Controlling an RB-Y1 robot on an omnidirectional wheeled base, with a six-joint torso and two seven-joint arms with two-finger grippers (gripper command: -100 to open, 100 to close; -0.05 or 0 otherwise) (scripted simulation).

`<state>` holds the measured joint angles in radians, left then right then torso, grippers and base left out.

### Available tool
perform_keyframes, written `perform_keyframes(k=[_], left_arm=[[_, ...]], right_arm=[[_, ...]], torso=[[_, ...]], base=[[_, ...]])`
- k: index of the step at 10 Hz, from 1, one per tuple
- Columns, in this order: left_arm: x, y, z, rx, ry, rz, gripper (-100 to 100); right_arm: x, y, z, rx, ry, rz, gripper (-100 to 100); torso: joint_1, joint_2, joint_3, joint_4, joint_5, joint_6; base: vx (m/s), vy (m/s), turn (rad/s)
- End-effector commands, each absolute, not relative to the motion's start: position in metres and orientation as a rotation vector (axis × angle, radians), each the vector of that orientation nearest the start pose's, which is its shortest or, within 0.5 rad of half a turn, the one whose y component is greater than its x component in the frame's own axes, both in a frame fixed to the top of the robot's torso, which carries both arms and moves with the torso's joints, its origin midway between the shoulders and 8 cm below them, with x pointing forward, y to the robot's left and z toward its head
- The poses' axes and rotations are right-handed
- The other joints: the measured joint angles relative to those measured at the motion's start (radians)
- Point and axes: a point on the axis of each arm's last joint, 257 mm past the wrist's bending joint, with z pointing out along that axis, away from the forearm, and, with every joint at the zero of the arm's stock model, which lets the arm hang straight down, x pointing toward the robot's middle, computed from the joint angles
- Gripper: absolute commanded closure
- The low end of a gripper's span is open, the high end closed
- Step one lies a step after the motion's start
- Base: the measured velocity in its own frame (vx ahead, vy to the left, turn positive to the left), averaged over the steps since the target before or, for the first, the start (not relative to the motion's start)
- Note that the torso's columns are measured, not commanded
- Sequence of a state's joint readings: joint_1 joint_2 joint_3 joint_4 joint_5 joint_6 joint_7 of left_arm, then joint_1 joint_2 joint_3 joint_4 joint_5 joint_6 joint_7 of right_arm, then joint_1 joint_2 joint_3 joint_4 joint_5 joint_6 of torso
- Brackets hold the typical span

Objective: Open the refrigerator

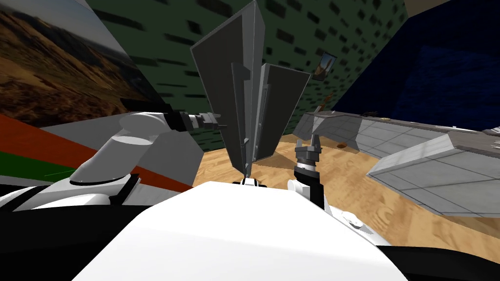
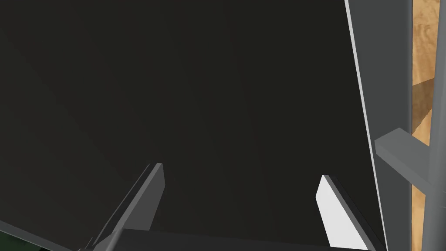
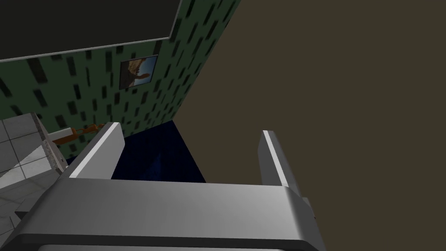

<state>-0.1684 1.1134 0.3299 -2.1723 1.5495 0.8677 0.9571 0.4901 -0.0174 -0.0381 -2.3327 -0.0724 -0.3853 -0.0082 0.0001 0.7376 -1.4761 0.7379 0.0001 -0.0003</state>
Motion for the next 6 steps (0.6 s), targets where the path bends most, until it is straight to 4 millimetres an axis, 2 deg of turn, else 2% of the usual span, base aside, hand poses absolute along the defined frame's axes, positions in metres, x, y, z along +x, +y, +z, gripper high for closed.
perform_keyframes(k=[1, 2, 3, 4, 6], left_arm=[[0.452, 0.246, 0.106, -2.067, 1.333, -2.049, -100], [0.452, 0.247, 0.107, -2.059, 1.343, -2.027, -100], [0.451, 0.252, 0.124, -2.046, 1.313, -2.042, -100], [0.451, 0.253, 0.125, -2.042, 1.318, -2.032, -100], [0.449, 0.261, 0.158, -2.010, 1.271, -2.058, -100]], right_arm=[[0.350, -0.297, 0.030, 0.730, 0.614, 1.313, 0], [0.350, -0.297, 0.030, 0.730, 0.614, 1.313, 0], [0.350, -0.297, 0.030, 0.730, 0.614, 1.313, 0], [0.350, -0.297, 0.030, 0.730, 0.614, 1.313, 0], [0.350, -0.297, 0.030, 0.730, 0.614, 1.313, 0]], torso=[[-0.001, 0.000, 0.000, 0.000, 0.000, 0.001], [-0.002, 0.000, 0.000, 0.000, -0.001, 0.001], [0.000, 0.000, 0.000, 0.000, 0.000, 0.000], [0.000, 0.000, 0.000, 0.000, 0.000, 0.001], [0.000, 0.000, 0.000, 0.000, 0.000, 0.001]], base=[[-0.007, -0.057, -0.194], [-0.001, -0.046, -0.081], [0.003, -0.050, -0.153], [0.001, -0.038, -0.063], [0.004, -0.057, -0.174]])
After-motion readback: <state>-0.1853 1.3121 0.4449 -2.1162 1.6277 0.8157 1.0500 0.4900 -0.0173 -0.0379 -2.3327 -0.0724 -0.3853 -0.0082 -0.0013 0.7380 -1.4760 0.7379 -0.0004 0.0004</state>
